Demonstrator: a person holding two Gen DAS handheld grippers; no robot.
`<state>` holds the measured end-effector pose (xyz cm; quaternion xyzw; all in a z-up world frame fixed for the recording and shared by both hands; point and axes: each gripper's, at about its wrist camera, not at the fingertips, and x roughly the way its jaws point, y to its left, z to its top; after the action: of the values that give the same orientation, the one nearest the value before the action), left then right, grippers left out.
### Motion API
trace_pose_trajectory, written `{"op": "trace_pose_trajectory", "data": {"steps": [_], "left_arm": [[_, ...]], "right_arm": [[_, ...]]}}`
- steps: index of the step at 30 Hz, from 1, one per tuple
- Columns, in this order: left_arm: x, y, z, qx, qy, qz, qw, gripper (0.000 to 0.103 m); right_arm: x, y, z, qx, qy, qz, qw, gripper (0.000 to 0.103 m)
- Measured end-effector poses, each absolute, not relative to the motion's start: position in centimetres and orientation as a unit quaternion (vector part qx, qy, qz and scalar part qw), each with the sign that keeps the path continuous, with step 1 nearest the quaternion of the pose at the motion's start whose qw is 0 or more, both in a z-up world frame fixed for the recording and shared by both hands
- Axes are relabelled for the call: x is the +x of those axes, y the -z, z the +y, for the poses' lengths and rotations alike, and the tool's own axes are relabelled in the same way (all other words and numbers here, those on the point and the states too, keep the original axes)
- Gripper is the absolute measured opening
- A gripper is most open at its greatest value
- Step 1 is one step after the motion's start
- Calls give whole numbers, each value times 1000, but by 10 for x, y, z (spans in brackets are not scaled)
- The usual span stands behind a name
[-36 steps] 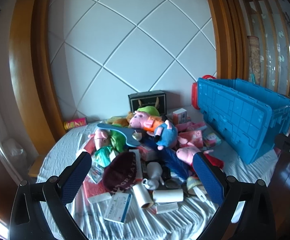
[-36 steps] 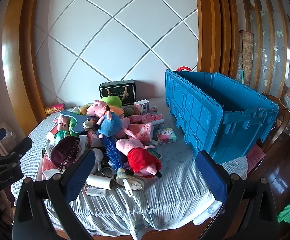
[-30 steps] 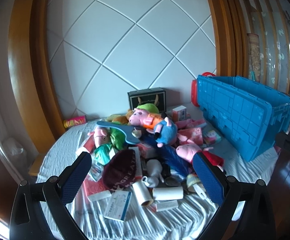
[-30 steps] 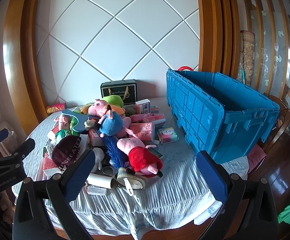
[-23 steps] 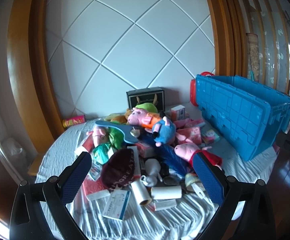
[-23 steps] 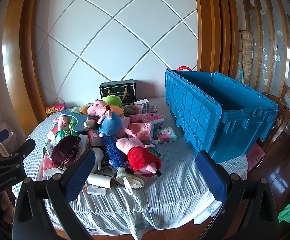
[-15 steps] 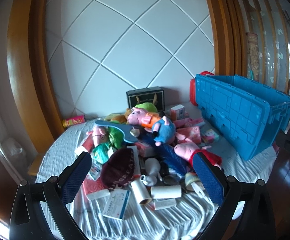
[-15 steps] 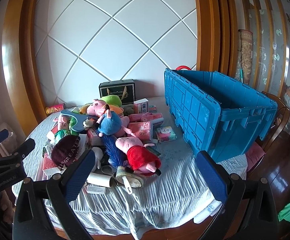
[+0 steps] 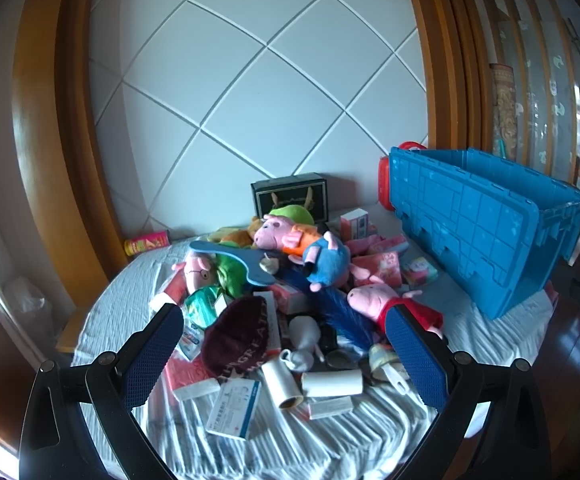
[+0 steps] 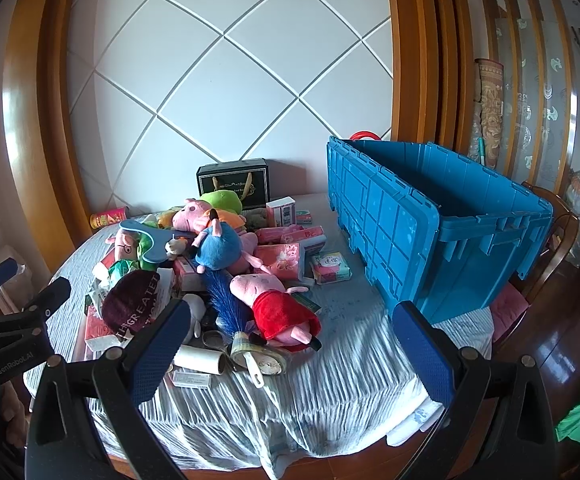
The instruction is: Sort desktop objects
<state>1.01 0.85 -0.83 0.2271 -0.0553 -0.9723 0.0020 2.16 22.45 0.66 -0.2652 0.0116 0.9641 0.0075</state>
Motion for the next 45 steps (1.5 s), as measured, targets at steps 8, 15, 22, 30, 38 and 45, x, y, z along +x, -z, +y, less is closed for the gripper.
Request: {"op": "trace_pose_trajectory", "data": {"steps": [8, 15, 22, 30, 38, 45], "left_arm": [[9, 5, 9, 230, 972, -56, 0, 102], [7, 2, 9, 231, 971, -56, -3, 102], [4, 2, 9, 234, 971, -59, -7, 102], [-2, 8, 2, 241, 969, -59, -8, 102], [-10, 23, -15, 256, 965, -62, 2, 102], [-16, 43, -37, 267, 961, -64, 8, 102]], "right_arm": [[23, -6, 226, -266, -964, 11, 8, 103], [24, -5, 225, -265, -964, 8, 7, 103], [23, -3, 223, -268, -963, 5, 5, 103], [19, 0, 221, -271, -963, 5, 5, 103], [11, 7, 212, -269, -963, 1, 10, 103], [0, 21, 195, -275, -962, -4, -9, 103]]}}
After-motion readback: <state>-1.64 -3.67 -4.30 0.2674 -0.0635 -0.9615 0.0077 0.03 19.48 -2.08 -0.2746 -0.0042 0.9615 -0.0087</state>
